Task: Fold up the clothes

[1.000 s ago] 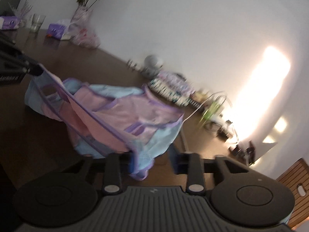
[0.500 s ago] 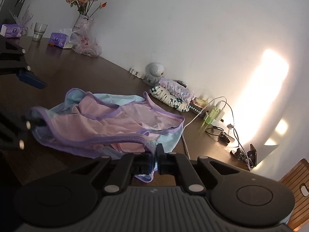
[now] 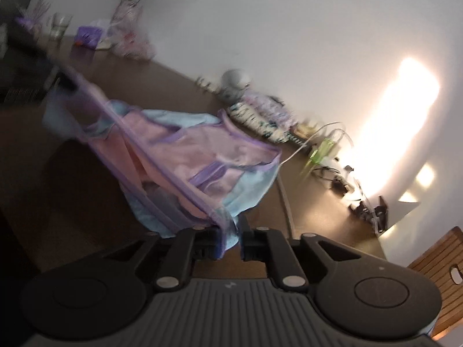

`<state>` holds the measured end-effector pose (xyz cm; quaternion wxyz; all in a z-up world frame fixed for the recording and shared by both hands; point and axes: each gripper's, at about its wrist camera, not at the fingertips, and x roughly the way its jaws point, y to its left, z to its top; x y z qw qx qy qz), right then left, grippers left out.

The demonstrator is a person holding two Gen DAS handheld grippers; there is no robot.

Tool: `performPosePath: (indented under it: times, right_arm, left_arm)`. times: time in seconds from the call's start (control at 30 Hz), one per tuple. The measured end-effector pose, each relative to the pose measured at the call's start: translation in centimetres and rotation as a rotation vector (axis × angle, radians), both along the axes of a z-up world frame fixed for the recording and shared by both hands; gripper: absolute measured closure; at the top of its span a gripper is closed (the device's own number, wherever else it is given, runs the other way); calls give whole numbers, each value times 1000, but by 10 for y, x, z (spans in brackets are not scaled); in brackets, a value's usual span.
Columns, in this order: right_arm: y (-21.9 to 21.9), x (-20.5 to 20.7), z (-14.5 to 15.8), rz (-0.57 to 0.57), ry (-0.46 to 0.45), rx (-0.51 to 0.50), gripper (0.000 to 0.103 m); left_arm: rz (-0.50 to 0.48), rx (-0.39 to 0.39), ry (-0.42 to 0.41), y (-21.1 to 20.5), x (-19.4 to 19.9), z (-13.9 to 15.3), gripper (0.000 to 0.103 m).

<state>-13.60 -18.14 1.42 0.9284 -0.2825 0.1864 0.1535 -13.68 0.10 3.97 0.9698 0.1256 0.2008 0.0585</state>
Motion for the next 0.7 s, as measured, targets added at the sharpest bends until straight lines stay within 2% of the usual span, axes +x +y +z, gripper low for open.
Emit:
performPosePath:
  times: [0.1,0.13,0.17,0.2,0.27,0.33,0.43,0.53,0.63,0.7]
  right_arm:
    - [5,-6,1,17,-8,1,80]
    - [7,-8,2,25,-16,6,81]
    - [9,-11,4,32,-23,12,94]
    - [8,-10,10,32,-30,26,101]
    - [6,-10,23,34,-47,54,101]
    - [4,-11,47,40,-121,62,102]
    - [-13,-7,113,79,-199,152,102]
    - [-43,-11,202,129,-260,307,102]
    - [-68,-45,265,182,-360,415,101]
    - [-76,-63,292,210,-428,415,101]
  left_arm:
    - [70,-74,-58,9,-2,5,102]
    - [85,-95,-75,12,-3,7,102]
    - [83,-114,-84,15,-3,11,102]
    - [74,-122,-92,15,-3,16,102]
    - [41,-147,-131,17,-5,34,102]
    - [-4,-182,-186,21,-8,59,102]
    - [-117,-284,-311,34,-14,129,102]
    - [-228,-309,-466,41,-28,206,102]
    - [-310,-312,-583,37,-61,254,102]
    - [-332,-297,-657,34,-78,277,102]
